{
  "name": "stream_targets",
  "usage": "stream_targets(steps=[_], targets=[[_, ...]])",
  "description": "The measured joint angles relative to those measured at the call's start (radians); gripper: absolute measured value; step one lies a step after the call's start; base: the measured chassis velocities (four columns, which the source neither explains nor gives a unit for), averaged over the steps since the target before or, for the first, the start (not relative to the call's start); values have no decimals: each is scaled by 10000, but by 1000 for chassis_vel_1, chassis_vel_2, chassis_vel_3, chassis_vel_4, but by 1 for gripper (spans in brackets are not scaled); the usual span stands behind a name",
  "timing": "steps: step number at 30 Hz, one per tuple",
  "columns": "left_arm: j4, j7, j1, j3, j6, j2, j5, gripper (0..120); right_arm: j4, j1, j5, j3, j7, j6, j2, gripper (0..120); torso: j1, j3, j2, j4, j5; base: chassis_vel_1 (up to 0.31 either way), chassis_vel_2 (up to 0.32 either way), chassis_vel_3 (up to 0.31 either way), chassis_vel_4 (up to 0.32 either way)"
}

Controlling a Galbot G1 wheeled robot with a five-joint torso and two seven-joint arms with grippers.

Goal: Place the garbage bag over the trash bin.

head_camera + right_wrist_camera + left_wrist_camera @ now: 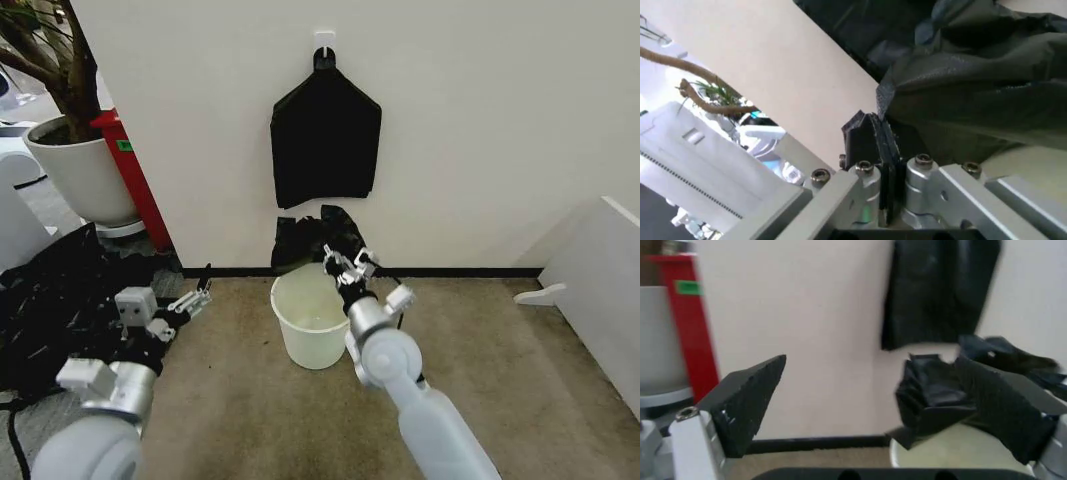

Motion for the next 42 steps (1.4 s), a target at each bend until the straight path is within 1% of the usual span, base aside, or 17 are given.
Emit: stream_targets(steps=[3, 6, 11, 15, 17, 19, 20, 23, 26, 27, 29, 30, 33, 36, 37, 39, 42], targets=[[21, -143, -272, 96, 197, 934, -728, 100, 65, -336, -182, 65, -92, 57, 43, 0, 0, 0, 0, 2, -1, 0, 0, 0, 0], [29, -313, -442, 96, 320, 1323, -1223, 100, 68, -485, -309, 47, -186, 100, 74, 0, 0, 0, 0, -2, 0, 0, 0, 0, 0], [373, -445, -1081, 325, 564, 1779, -1914, 100, -87, -810, -642, -26, -478, 248, 102, 0, 0, 0, 0, 8, -1, 0, 0, 0, 0], [895, -927, -2427, 1428, 865, 2224, -2666, 100, -92, -1360, -962, 186, -885, 338, 60, 0, 0, 0, 0, -1, -1, 0, 0, 0, 0], [1386, -1215, -3574, 2382, 1143, 2414, -3102, 100, -20, -1686, -1056, 338, -1028, 382, 69, 0, 0, 1, 0, -1, 0, 0, 0, 0, 0], [1892, -1334, -4609, 3203, 1255, 2431, -3176, 100, 68, -1843, -1076, 402, -1051, 404, 106, 0, 0, 0, 0, 3, 0, 0, 0, 0, 0], [1892, -1334, -4609, 3203, 1255, 2431, -3176, 100, 68, -1843, -1076, 402, -1051, 404, 106, 0, 0, 0, 0, 3, 0, 0, 0, 0, 0], [2515, -1561, -5715, 4222, 1513, 2273, -3183, 100, 133, -1965, -1203, 408, -1086, 448, 139, 0, 0, 0, 0, 1, 1, 0, 0, 0, 0], [3122, -1766, -7023, 6024, 2011, 2132, -3100, 100, 142, -2049, -1477, 373, -1138, 510, 166, 0, 0, 1, -1, 0, -2, 0, 0, 0, 0], [3188, -1823, -7284, 6356, 2149, 2129, -3096, 100, 129, -2048, -1538, 368, -1143, 539, 168, 0, 0, 1, -1, 0, 0, 0, 0, 0, 0], [3204, -1839, -7355, 6445, 2193, 2128, -3096, 100, 125, -2047, -1552, 368, -1144, 545, 168, 0, 0, 1, -1, 0, 0, 0, 0, 0, 0], [3334, -2127, -8020, 7233, 2667, 2071, -3220, 100, 92, -2043, -1631, 353, -1145, 574, 170, 0, 0, 1, -2, 0, 3, 0, 0, 0, 0], [3440, -2608, -8587, 7807, 3184, 1847, -3436, 100, 84, -2047, -1646, 356, -1145, 581, 184, 0, 0, 0, -2, 2, 4, 0, 0, 0, 0], [3503, -2933, -8799, 7999, 3527, 1678, -3570, 100, 67, -2057, -1658, 355, -1145, 586, 197, 0, 0, 1, -2, 2, -2, 0, 0, 0, 0], [3638, -3411, -9202, 8352, 4319, 1425, -3871, 100, 49, -2076, -1693, 341, -1142, 598, 244, 0, 0, 1, -2, 2, 1, 0, 0, 0, 0], [3789, -3830, -9477, 8569, 4703, 1217, -4149, 100, 24, -2078, -1691, 355, -1135, 598, 267, 0, 0, 0, -2, 2, 1, 0, 0, 0, 0], [3958, -4335, -9683, 8736, 4922, 998, -4510, 98, -9, -2079, -1685, 395, -1133, 598, 274, 0, 1, 1, -2, 1, 1, 0, 0, 0, 0]])
